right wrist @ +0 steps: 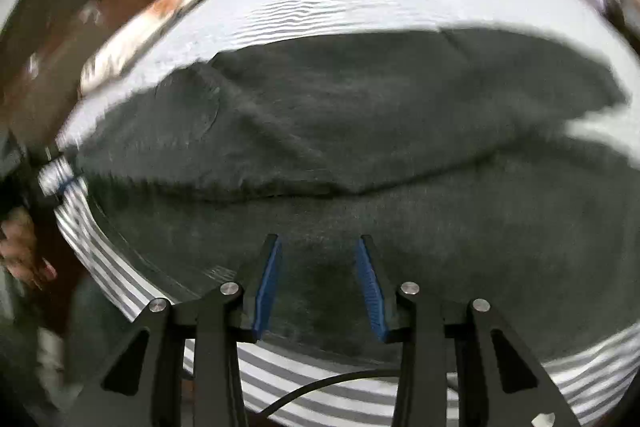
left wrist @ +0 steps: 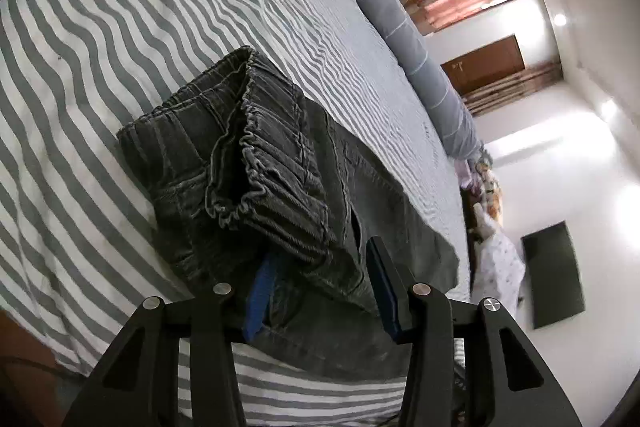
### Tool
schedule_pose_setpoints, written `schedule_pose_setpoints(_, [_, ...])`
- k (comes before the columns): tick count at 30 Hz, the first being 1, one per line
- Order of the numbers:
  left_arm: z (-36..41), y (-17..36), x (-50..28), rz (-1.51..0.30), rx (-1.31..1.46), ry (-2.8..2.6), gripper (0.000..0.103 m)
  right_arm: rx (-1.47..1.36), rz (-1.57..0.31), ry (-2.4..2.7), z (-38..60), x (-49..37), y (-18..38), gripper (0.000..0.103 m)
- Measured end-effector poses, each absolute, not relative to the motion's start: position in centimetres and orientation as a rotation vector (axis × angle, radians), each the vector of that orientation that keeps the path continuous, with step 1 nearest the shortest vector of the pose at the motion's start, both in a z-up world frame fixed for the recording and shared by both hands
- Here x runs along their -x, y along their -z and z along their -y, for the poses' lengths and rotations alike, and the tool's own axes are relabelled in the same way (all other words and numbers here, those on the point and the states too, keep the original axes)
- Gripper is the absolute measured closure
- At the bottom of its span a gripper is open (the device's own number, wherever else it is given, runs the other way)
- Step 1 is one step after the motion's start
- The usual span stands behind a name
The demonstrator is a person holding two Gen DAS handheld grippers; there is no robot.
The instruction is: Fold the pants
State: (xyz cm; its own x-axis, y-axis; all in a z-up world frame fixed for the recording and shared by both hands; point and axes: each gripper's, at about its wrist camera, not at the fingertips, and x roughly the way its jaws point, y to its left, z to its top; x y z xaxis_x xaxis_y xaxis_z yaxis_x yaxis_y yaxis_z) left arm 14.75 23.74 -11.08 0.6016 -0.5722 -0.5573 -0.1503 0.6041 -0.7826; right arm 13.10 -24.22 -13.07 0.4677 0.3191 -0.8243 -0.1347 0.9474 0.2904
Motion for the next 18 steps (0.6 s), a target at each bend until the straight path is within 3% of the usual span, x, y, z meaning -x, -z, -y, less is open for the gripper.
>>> schedule_pose_setpoints(6, [-24.4,11.8,-14.3,-0.906,0.961,0.281,0.056,-0.497,-1.066,-0.264,26.4,-14.8,14.9,0.065])
schedule_pose_setpoints(9, [-24.6,11.7,-13.9,-0.887,0.976,0.27,0.046,-0.645,-1.047,-0.247,27.7,-15.2,15.8,0.065])
schedule_pose_setpoints(12, [-24.6,11.3,-13.9,-0.859,0.984,0.257,0.04,-0.711,-1.021,-0.224,28.5,-16.2,16.0,0.065])
schedule_pose_setpoints(18, [-24.7,11.4,-14.9,-0.861,1.0,0.208,0.04,-0.739,-0.988,-0.195,28.6,-18.7,16.0,0.07])
